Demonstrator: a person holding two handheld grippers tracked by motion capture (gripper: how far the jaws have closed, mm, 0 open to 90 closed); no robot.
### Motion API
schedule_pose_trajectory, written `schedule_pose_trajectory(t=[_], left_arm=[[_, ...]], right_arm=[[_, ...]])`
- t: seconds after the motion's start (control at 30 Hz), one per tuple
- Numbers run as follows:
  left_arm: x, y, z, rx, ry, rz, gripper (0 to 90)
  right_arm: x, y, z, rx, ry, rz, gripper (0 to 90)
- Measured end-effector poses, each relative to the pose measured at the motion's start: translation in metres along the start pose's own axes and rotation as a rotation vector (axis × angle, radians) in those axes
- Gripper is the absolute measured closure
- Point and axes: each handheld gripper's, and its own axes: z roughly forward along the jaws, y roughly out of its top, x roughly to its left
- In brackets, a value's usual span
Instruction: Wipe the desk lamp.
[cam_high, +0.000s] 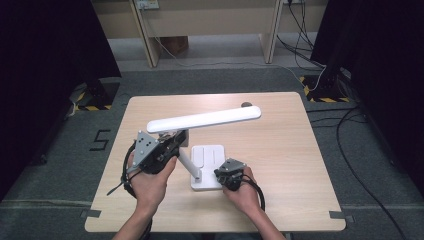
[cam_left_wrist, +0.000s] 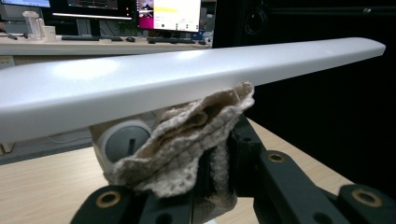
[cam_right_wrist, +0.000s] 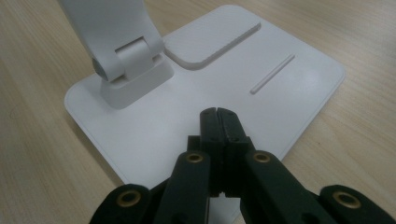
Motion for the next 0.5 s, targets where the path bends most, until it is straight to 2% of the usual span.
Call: schedule_pose_trajectory(t=[0.13, 0.5], left_arm=[[0.0009, -0.0008, -0.0008, -0.008, 0.000, -0.015, 80.6], [0.0003, -0.0057, -0.0009, -0.007, 0.013, -0.021, 80.5]], right_arm=[[-0.0001, 0.0000, 0.0001, -0.001, 0.000, -0.001, 90.0], [-0.0001, 0.0000, 0.0002, -0.001, 0.001, 0.001, 90.0]])
